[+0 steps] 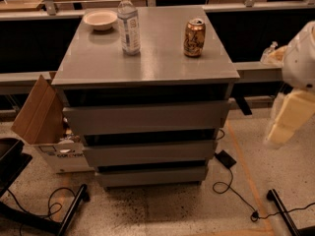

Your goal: Open bottom drawer

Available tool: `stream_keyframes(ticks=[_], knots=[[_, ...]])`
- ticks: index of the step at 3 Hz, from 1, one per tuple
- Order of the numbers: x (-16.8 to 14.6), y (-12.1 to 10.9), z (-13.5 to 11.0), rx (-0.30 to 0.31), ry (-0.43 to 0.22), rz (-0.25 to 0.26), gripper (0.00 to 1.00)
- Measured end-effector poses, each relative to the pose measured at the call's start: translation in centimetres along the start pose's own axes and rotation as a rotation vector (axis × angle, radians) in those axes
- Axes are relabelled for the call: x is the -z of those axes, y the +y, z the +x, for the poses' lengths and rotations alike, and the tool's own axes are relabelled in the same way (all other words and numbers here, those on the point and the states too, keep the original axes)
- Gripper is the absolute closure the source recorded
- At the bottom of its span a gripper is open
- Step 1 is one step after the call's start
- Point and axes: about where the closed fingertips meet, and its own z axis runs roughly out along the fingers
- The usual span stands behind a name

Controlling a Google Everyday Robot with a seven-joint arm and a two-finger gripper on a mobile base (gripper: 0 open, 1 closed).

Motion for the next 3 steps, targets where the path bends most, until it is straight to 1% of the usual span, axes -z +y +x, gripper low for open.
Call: stream_keyframes(ticks=[1, 2, 3], knots=[[-6.8, 4.0, 3.3, -0.047, -0.061, -0.014, 0.0], [-13.9, 6.8, 6.0, -0.085, -0.072, -0.041, 0.0], [-20.4, 8.8, 7.4, -0.087, -0.07, -0.057, 0.0]])
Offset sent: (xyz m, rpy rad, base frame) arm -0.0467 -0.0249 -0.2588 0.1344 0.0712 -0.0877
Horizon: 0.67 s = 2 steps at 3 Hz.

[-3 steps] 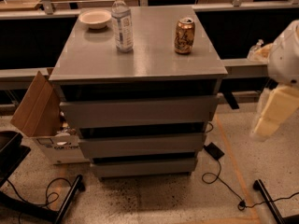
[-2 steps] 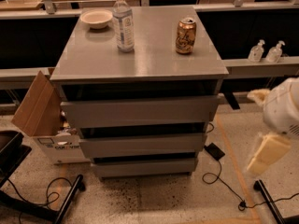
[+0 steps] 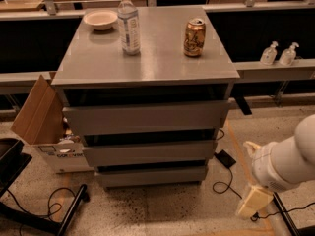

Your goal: Open bottom drawer

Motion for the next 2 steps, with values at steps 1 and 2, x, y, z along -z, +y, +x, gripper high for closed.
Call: stream_keyframes(ticks=[1, 2], knots=[[-6.05, 1.14, 1.24, 0.001, 0.009, -0.007, 0.0], [-5.94, 1.0, 1.14, 0.002, 0.007, -0.001, 0.0]])
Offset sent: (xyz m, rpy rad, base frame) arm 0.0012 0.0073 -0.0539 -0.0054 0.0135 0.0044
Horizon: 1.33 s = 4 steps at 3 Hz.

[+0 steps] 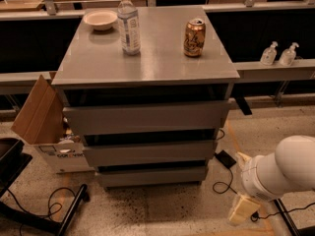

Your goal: Open bottom drawer

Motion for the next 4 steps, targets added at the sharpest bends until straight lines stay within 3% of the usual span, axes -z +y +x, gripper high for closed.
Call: stream_keyframes(ticks=[1, 2, 3, 4], knots=[[-0.4, 0.1, -0.2, 0.011, 0.025, 0.009, 0.0], [-7.4, 1.6, -2.3, 0.099, 0.07, -0.005, 0.0], [-14.4, 2.1, -3.8, 0.162, 0.064, -0.013, 0.0], [-20.2, 0.7, -4.7, 0.172, 0.051, -0.01, 0.0]])
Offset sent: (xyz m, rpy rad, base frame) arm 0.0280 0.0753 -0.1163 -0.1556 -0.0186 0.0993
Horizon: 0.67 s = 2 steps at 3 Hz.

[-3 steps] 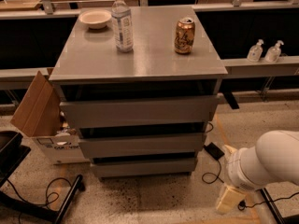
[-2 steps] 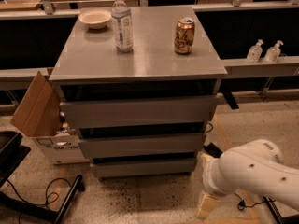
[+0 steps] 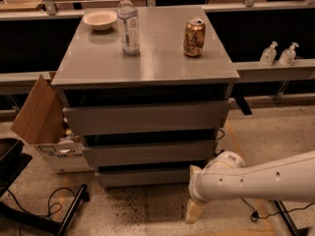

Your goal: Open bottom drawer

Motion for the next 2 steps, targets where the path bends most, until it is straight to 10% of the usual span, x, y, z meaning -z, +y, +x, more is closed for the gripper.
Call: stream_keyframes(ticks=[2], knots=[[-5.82, -1.28, 0.48, 0.036, 0.018, -0.011, 0.0]])
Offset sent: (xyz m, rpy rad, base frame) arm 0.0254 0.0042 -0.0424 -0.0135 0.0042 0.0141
